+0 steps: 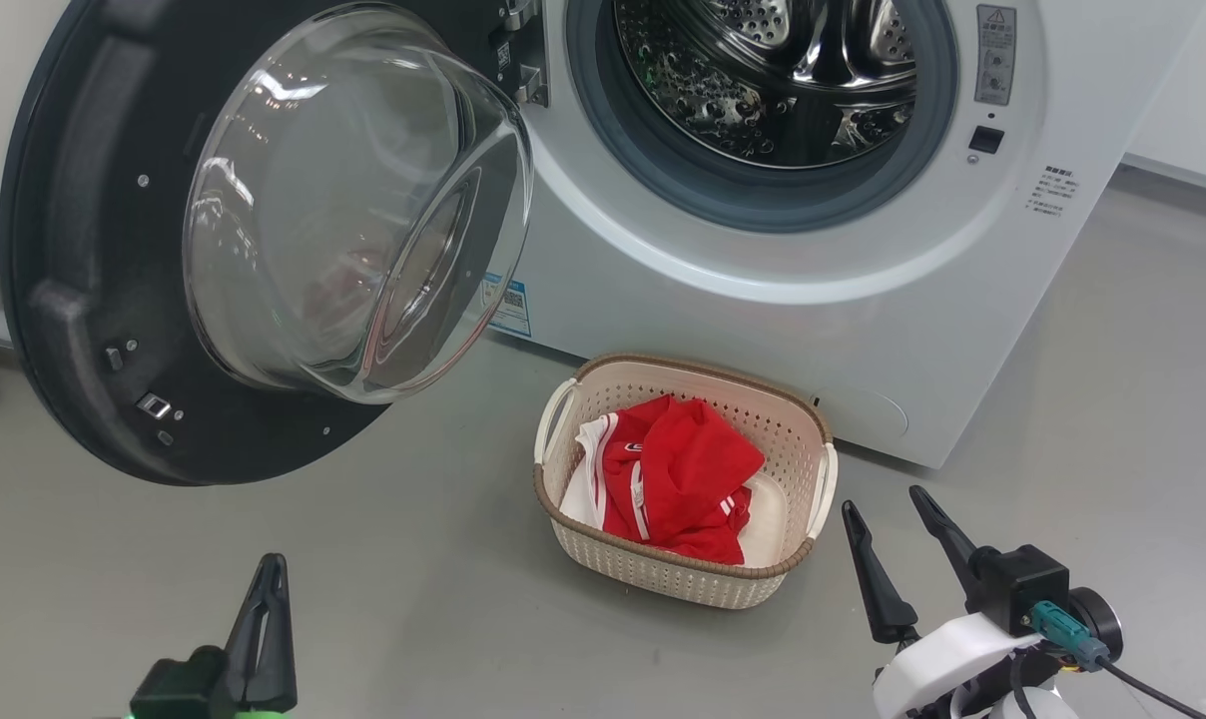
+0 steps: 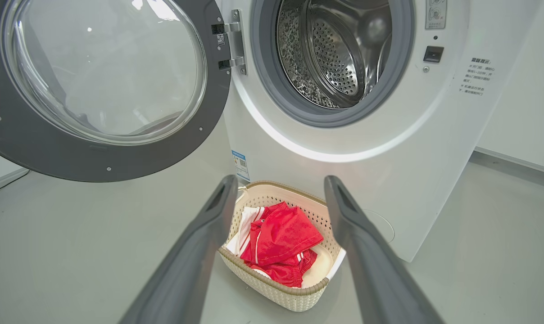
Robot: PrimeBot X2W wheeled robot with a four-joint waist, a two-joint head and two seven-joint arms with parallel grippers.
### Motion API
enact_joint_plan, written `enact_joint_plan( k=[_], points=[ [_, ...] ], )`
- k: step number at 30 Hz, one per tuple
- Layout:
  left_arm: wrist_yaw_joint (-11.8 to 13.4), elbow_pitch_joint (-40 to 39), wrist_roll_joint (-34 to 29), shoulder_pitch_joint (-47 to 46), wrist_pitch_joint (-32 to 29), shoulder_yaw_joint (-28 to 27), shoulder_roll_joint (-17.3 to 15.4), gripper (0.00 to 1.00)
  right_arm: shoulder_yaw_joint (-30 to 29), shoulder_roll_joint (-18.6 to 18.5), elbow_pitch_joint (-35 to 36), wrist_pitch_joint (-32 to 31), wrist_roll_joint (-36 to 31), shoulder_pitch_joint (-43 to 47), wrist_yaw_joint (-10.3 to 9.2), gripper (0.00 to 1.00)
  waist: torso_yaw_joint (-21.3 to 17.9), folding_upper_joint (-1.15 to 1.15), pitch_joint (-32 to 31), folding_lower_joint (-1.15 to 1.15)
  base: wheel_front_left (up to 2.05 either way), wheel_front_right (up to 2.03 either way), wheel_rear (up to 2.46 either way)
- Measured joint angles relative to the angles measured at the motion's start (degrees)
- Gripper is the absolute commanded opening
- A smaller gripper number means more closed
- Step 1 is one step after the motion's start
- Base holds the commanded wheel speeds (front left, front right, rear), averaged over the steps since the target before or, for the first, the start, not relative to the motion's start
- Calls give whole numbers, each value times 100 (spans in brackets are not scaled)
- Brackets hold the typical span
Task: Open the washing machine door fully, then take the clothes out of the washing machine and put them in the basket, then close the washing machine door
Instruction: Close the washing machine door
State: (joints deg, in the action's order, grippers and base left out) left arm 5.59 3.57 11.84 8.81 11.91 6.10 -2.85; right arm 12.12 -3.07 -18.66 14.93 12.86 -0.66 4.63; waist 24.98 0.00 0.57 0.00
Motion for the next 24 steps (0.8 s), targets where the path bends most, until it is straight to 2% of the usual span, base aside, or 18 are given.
enact_joint_plan(
  k=[3,5,11,20,24],
  points=[
    [-82,-88,346,-1,0,-69,1,0,-1,2,-1,0,0,0,-1,100,6,0,-1,0,0,0,0],
    [-226,-194,904,-1,0,-127,1,0,-1,3,-1,0,0,0,0,100,13,0,1,0,0,0,0],
    [-590,-680,3497,-12,1,-176,3,0,-9,8,1,0,0,0,-1,100,39,0,23,0,0,0,0],
    [-912,-1755,6022,-39,235,58,9,0,-24,14,48,0,-40,-2,-1,100,69,0,161,0,0,0,0],
    [-1023,-2061,7121,-327,234,-304,18,0,-30,14,71,0,-57,-7,-2,100,86,0,234,0,0,0,0]
  ],
)
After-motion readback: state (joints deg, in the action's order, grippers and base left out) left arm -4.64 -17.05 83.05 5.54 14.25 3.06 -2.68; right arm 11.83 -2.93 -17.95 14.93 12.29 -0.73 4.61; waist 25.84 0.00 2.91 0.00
